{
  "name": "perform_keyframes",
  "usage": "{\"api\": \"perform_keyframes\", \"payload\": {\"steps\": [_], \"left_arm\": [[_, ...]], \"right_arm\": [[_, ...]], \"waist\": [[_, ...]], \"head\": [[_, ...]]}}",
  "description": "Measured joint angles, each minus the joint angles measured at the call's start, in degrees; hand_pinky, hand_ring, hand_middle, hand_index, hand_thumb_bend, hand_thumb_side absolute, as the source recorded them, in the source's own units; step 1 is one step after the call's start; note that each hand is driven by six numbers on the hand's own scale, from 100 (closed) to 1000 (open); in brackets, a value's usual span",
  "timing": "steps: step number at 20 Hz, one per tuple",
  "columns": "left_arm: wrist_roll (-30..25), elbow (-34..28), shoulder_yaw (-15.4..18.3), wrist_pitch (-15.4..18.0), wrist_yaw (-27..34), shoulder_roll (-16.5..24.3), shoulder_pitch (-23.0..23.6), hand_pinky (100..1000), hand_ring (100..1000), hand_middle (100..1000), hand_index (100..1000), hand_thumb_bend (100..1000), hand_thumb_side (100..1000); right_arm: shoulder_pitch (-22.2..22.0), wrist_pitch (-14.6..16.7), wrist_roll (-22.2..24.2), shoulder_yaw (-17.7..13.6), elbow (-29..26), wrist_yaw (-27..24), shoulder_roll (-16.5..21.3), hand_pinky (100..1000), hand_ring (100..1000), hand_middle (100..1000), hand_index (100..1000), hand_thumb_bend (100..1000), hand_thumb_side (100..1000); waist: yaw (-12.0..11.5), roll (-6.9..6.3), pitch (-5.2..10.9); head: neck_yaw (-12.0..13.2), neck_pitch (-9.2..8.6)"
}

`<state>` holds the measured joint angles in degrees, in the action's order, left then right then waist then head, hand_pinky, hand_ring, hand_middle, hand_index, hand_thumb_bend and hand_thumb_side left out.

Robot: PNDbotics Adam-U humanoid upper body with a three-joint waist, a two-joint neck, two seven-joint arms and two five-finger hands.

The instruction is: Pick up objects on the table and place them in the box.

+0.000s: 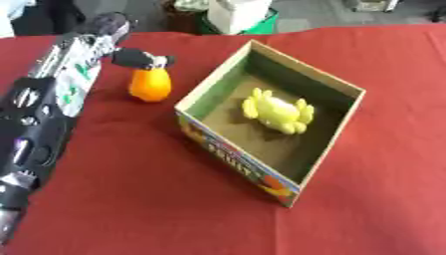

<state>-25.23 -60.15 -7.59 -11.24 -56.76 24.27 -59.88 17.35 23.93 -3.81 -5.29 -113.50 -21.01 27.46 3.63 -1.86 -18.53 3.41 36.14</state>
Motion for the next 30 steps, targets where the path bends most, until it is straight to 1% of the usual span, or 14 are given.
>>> {"api": "perform_keyframes", "payload": {"steps": [4,11,12,13,16,17,19,20,21,25,26,28,29,30], "left_arm": [[0.2,2.0,0.0,-0.3,1.6,0.0,0.3,793,832,851,1000,646,780],[-1.7,4.8,0.0,-2.1,0.0,0.0,0.6,758,793,797,982,644,764],[-2.1,5.0,0.0,-2.2,-0.5,0.0,0.6,740,770,773,963,633,756],[-2.4,5.2,0.0,-2.3,-0.9,0.0,0.7,736,765,769,959,632,754],[-3.1,5.5,0.0,-2.6,-2.0,-0.1,0.8,706,722,720,917,608,713],[-3.2,5.6,0.0,-2.6,-2.4,-0.1,0.9,702,720,718,911,600,717],[-3.5,5.9,0.0,-2.6,-2.9,-0.1,0.9,686,705,705,874,575,695],[-3.6,5.9,0.0,-2.6,-3.2,-0.1,0.9,671,685,682,840,527,661],[-3.7,5.9,0.0,-2.6,-3.3,-0.1,0.9,665,680,677,826,514,652],[-3.9,6.0,0.0,-2.5,-3.6,-0.7,0.9,643,658,662,716,427,613],[-4.0,6.1,0.0,-2.4,-3.5,-0.7,0.9,635,645,645,668,375,588],[-4.0,6.1,0.1,-2.4,-2.9,-0.8,0.9,624,625,621,618,278,547],[-3.9,6.1,0.1,-2.4,-2.3,-0.9,0.9,620,621,613,602,237,520],[-3.8,6.0,0.1,-2.5,-1.6,-0.9,0.9,615,617,602,591,169,471]], "right_arm": [[0.0,0.0,0.0,0.0,0.0,0.2,0.0,700,941,756,925,100,1000],[0.1,-0.2,-0.2,0.0,0.0,0.3,-0.1,700,941,755,925,100,1000],[0.1,-0.2,-0.2,0.0,0.0,0.3,-0.1,700,941,755,925,100,1000],[0.1,-0.2,-0.2,0.0,0.0,0.3,-0.1,700,941,755,925,100,1000],[0.3,-0.2,-0.2,0.0,0.0,0.3,-0.1,700,941,755,925,100,1000],[0.3,-0.2,-0.2,0.0,0.0,0.3,-0.1,700,941,755,925,100,1000],[0.3,-0.2,-0.2,0.0,0.0,0.3,-0.2,700,941,755,925,100,1000],[0.3,-0.2,-0.2,0.0,0.0,0.3,-0.2,700,941,755,925,100,1000],[0.3,-0.2,-0.2,0.0,0.0,0.3,-0.2,700,941,755,925,100,1000],[0.3,-0.3,-0.2,0.0,0.0,0.3,-0.5,700,941,755,925,100,1000],[0.3,-0.3,-0.3,0.0,0.0,0.3,-0.5,700,941,755,925,100,1000],[0.3,-0.3,-0.3,0.0,0.0,0.3,-0.5,701,941,755,925,100,1000],[0.3,-0.3,-0.3,0.0,0.0,0.3,-0.5,701,941,755,925,100,1000],[0.3,-0.3,-0.3,0.0,0.0,0.3,-0.5,701,942,755,925,100,1000]], "waist": [[0.1,0.01,-0.27],[0.2,0.21,-0.59],[0.2,0.22,-0.59],[0.2,0.23,-0.60],[0.3,0.27,-0.70],[0.3,0.29,-0.74],[0.4,0.35,-0.76],[0.4,0.37,-0.77],[0.4,0.37,-0.77],[0.4,0.37,-0.77],[0.4,0.37,-0.77],[0.4,0.37,-0.77],[0.4,0.37,-0.77],[0.3,0.37,-0.76]], "head": [[0.0,-0.02],[0.1,-0.43],[0.2,-0.43],[0.2,-0.44],[0.5,-0.47],[0.5,-0.48],[0.6,-0.49],[0.6,-0.49],[0.6,-0.49],[0.6,-0.50],[0.6,-0.50],[0.6,-0.50],[0.6,-0.50],[0.6,-0.50]]}}
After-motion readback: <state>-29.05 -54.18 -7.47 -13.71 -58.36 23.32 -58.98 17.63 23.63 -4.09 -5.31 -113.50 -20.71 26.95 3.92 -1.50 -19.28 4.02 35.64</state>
